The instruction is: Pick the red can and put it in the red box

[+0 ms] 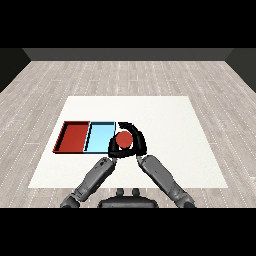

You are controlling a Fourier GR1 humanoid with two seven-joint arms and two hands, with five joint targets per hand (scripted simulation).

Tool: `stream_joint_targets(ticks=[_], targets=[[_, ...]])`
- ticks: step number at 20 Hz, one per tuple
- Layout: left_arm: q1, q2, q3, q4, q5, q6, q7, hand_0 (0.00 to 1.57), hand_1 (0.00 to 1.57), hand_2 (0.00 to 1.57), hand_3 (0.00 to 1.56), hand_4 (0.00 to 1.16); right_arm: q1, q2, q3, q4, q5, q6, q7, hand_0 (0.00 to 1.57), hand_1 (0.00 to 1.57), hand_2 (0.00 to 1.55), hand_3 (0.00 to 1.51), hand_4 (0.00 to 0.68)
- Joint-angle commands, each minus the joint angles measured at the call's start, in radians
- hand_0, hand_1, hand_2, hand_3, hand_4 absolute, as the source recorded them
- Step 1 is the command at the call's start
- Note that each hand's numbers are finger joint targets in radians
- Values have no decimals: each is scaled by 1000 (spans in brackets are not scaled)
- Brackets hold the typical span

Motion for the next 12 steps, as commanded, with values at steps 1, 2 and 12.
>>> stream_joint_targets(ticks=[1,2,12], targets=[[-19,-7,60,-8,-30,-26,8,1571,1571,1571,1513,1147,-5,-6,-36,-3,41,52,69,0,0,0,0,0],[9,-7,21,37,12,-27,-71,1571,1571,1571,1507,1141,6,0,-40,44,1,50,0,0,0,0,0,0],[6,-7,10,-53,-75,49,31,1571,1571,1571,1483,1134,8,0,-91,27,21,81,36,0,0,0,0,0]])
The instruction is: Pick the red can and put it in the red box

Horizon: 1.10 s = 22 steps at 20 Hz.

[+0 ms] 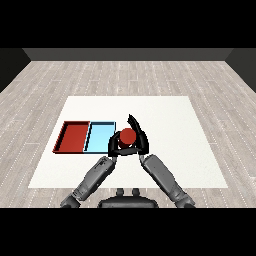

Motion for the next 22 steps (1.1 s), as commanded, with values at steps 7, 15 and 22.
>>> stream_joint_targets(ticks=[7,15,22], targets=[[30,45,78,-58,-34,-38,28,1571,1571,1568,1453,1132,114,-21,-72,-170,-21,77,41,0,0,0,0,0],[31,80,136,-126,-97,-19,112,1571,1571,1571,1476,1128,259,-136,-220,-313,-129,218,16,0,0,0,0,0],[6,212,295,-78,-78,-87,138,1571,1571,1571,1476,1136,458,-206,-266,-437,-149,271,-17,0,0,0,0,0]])
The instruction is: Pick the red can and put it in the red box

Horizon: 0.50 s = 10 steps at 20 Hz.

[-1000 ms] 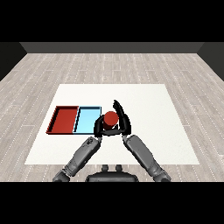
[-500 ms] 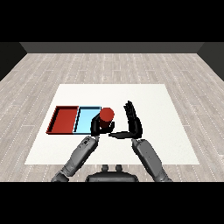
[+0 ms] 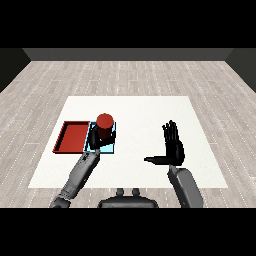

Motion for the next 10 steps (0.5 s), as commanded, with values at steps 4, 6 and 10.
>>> stream_joint_targets(ticks=[4,6,10], targets=[[21,234,110,-75,-34,-19,146,1571,1571,1571,1491,1112,152,-61,-112,-16,-75,71,-42,0,0,0,0,0],[-47,230,138,43,-42,-43,158,1571,1571,1571,1490,1120,130,-69,-159,36,-105,98,-41,0,0,0,0,0],[-30,360,184,205,-70,-88,199,1571,1571,1540,1471,1112,105,-36,-116,18,-70,56,-16,0,0,0,0,0]])
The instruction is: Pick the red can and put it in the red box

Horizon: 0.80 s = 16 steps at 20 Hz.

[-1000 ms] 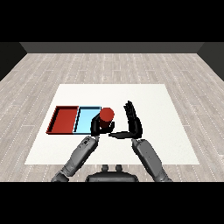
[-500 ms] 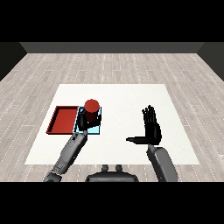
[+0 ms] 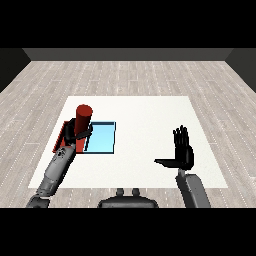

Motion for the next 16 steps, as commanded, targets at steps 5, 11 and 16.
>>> stream_joint_targets(ticks=[5,11,16], targets=[[-92,124,51,423,-61,-87,85,1571,1571,1556,1485,1050,29,21,8,77,32,17,-59,0,0,0,0,0],[-149,116,7,769,-164,-84,116,1232,1232,1150,1068,922,-77,13,-59,154,-14,31,-36,0,0,0,0,0],[-235,74,19,986,-188,-97,133,0,0,324,0,705,-85,28,-47,248,27,46,-108,0,0,0,0,0]])
